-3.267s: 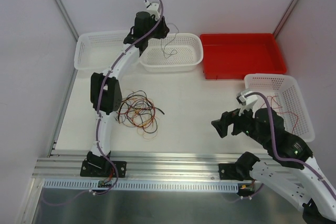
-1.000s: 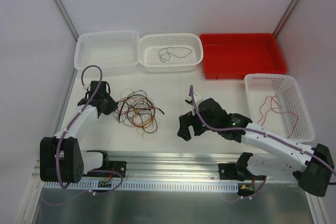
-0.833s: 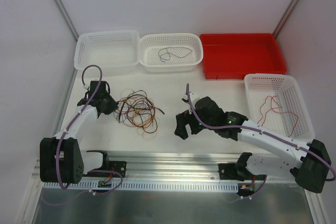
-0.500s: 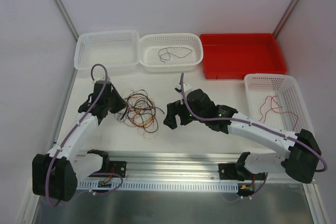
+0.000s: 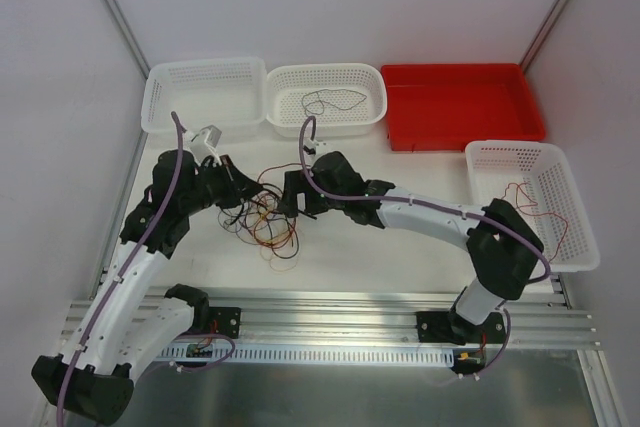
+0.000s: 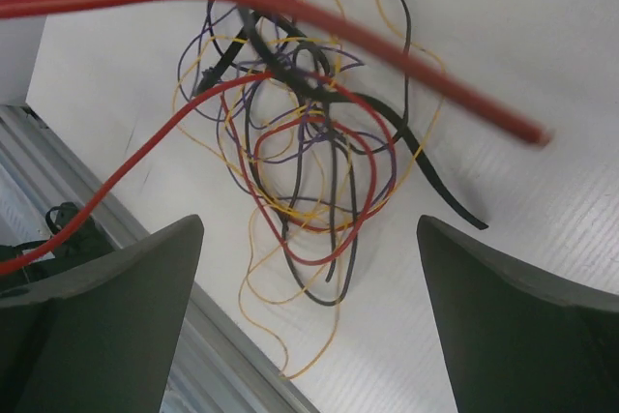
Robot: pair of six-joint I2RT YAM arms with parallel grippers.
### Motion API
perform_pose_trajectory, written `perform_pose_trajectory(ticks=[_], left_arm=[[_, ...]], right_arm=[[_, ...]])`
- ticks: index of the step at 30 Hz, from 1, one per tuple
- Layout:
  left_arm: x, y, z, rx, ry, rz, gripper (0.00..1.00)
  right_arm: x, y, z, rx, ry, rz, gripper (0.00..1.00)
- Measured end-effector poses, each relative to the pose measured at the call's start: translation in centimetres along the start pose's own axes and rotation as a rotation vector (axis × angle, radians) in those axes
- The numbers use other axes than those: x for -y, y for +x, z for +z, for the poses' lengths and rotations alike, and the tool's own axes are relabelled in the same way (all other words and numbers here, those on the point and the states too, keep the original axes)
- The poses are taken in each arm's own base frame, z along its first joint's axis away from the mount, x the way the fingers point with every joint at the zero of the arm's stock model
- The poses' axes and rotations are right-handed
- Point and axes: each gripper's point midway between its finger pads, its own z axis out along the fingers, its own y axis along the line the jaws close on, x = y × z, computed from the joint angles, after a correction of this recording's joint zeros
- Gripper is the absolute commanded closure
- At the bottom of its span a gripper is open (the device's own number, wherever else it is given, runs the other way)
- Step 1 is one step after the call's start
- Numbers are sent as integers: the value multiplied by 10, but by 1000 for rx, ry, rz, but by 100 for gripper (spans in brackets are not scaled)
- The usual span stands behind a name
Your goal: Untangle the cables
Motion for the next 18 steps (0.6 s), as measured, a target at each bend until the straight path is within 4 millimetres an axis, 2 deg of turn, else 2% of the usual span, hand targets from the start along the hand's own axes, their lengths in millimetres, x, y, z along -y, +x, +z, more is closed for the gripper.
perform_pose_trajectory(ticks=[7,13,16,18], left_arm=[[54,-18,-39,24,179,103,100],[94,-53,-75,107,239,176,100],[108,-77,-89,164,221,213,100],[110,-92,-95,199,182,222,100]], right_arm=[[11,6,45,-19,32,47,8],[26,21,70,-44,55,93,22],[41,30,70,-46,71,121,35],[56,38,68,-50,89,143,44]])
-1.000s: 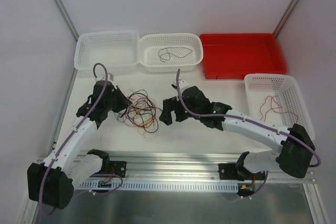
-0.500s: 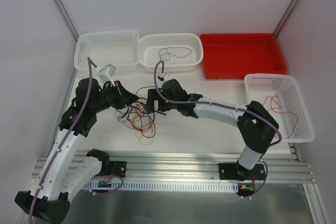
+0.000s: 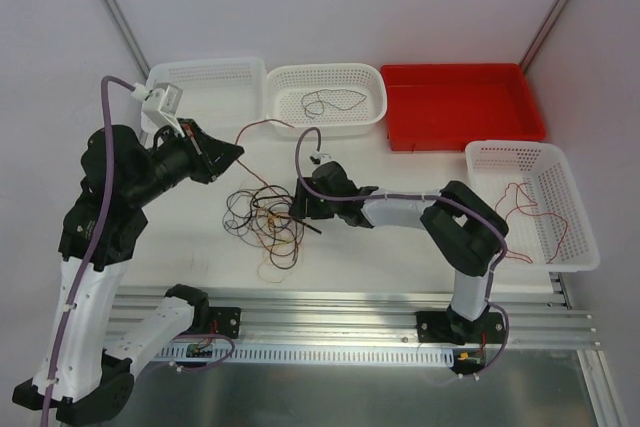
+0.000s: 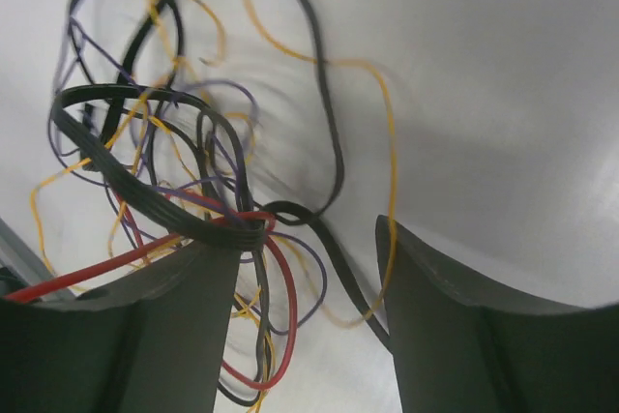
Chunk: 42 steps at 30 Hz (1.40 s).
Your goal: Untangle the cables
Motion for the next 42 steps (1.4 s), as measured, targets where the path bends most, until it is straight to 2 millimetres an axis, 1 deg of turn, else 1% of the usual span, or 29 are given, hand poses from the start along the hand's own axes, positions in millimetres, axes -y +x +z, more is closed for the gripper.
perform_pose_trajectory(ticks=[3,6,9,12,14,15,16,18,21,24,25,26,28,32,33,34,36,37,39,40,42], left_arm=[[-6,-20,-2,33,-75,21,100],[-15,-38,-4,64,-163,32,100],[-22,-59,-10,112,-253,48,100],[-28,-89,-21,192,-346,78,100],[-32,-111,-30,252,-413,102,100],[-32,-119,-34,275,-435,108,100],[-33,-132,-39,311,-465,118,100],[-33,-147,-43,352,-497,131,100],[-33,-157,-44,371,-513,140,100],[-44,-153,-40,350,-552,147,100],[-50,-148,-38,337,-572,147,100],[-57,-142,-35,316,-589,147,100],[-74,-126,-28,269,-629,142,100],[-113,-79,-11,131,-713,126,100],[-124,-63,-7,85,-733,121,100],[-134,-49,-3,47,-748,115,100],[-157,-13,4,-52,-790,98,100],[-168,6,7,-96,-810,88,99],[-190,45,8,-194,-859,65,92],[-201,64,6,-238,-887,54,87],[-219,97,0,-319,-935,29,80]], right_arm=[[35,6,-10,2,50,45,49],[63,-2,-27,37,91,84,50],[94,-10,-47,72,151,114,50],[128,-9,-66,85,235,133,49],[146,-11,-79,100,282,137,49],[152,-10,-84,101,298,138,49],[159,-10,-91,107,318,141,50],[174,-7,-103,109,354,151,51],[194,-7,-118,113,405,173,57],[207,-12,-131,129,440,190,67],[212,-14,-137,135,454,195,72],[214,-16,-144,143,463,197,74],[216,-20,-155,157,473,193,74],[204,-27,-175,175,452,148,73],[201,-28,-179,177,446,139,71],[197,-32,-184,180,436,127,66],[188,-39,-193,190,419,105,58],[184,-43,-197,191,408,91,50],[173,-48,-205,196,386,60,44],[168,-49,-208,195,377,44,40],[157,-49,-214,190,357,5,37]])
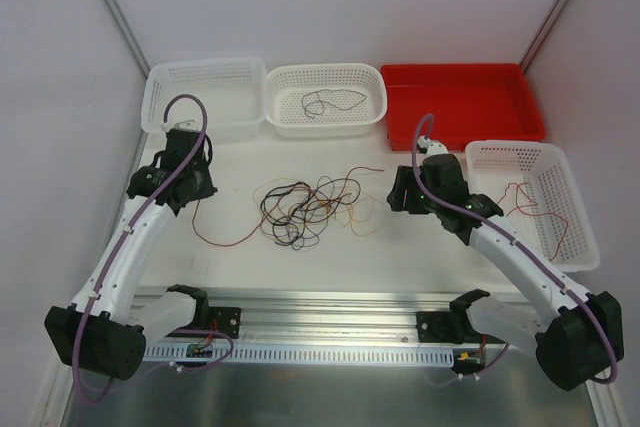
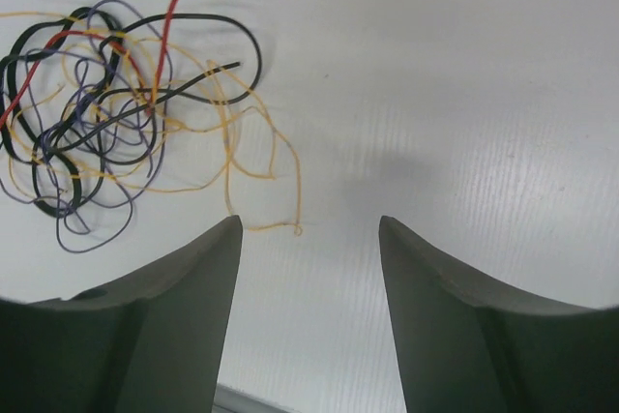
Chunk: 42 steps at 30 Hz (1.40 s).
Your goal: Untangle the cables
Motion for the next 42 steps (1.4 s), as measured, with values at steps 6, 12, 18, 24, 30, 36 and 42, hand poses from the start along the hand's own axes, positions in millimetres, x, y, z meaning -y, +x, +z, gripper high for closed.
perform_pose_trajectory(ticks=[6,12,18,24,30,36,42], left_arm=[[-10,61,24,-172,-21,27,31],[27,71,20,-224,190,43,19],[80,89,8,-274,410,182,20],[97,108,33,-371,404,225,32],[102,126,66,-449,349,244,53],[111,140,87,-488,316,268,72],[116,137,106,-469,283,283,71]], right_arm=[[-29,13,-24,-26,-97,-113,28],[-46,27,-38,-53,-172,-190,25],[-60,35,-43,-68,-233,-239,24],[-67,39,-45,-73,-259,-260,24],[-70,39,-46,-71,-268,-264,24],[-75,37,-45,-60,-283,-266,24],[-79,42,-41,-70,-300,-271,24]])
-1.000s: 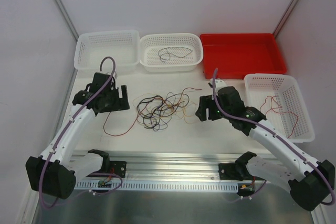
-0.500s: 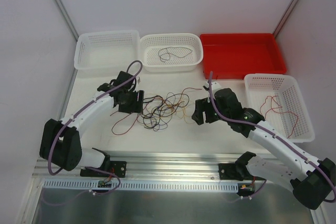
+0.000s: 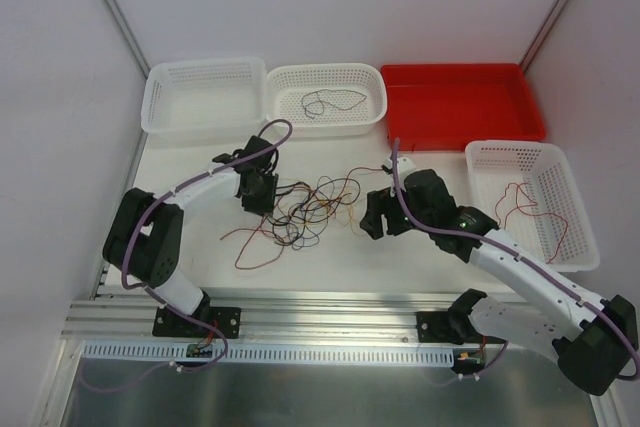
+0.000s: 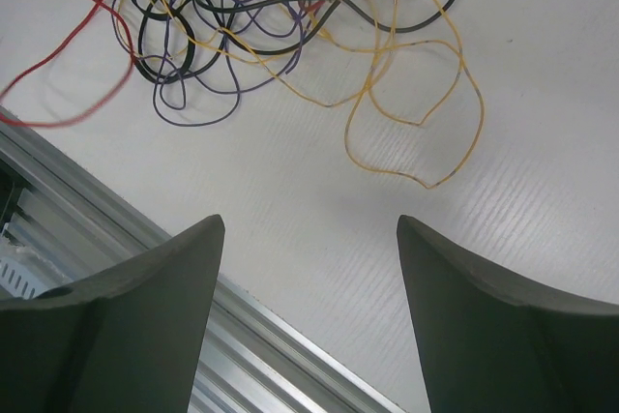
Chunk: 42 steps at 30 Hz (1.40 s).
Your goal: Untangle the cables
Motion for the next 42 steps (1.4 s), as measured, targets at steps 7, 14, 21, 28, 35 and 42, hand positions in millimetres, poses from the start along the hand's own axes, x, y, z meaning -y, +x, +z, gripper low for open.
perform_pose_trajectory(ticks=[7,14,21,28,35,42], left_arm=[[-6,-4,9,5,-39,1,72],[-6,-2,17,-12,-42,3,87],[2,-2,17,-9,-23,27,100],[12,-7,-13,76,40,34,100],[28,-24,-68,239,144,46,100],[36,-18,-97,279,217,67,100]], right_arm=[[-1,5,6,-14,-7,0,24],[-3,7,11,-26,-14,-1,24],[-7,12,27,-78,-21,-5,24],[-32,-20,53,-62,-57,-34,23],[-47,-37,95,-56,-62,-44,21],[-45,-26,151,-105,-14,-20,23]])
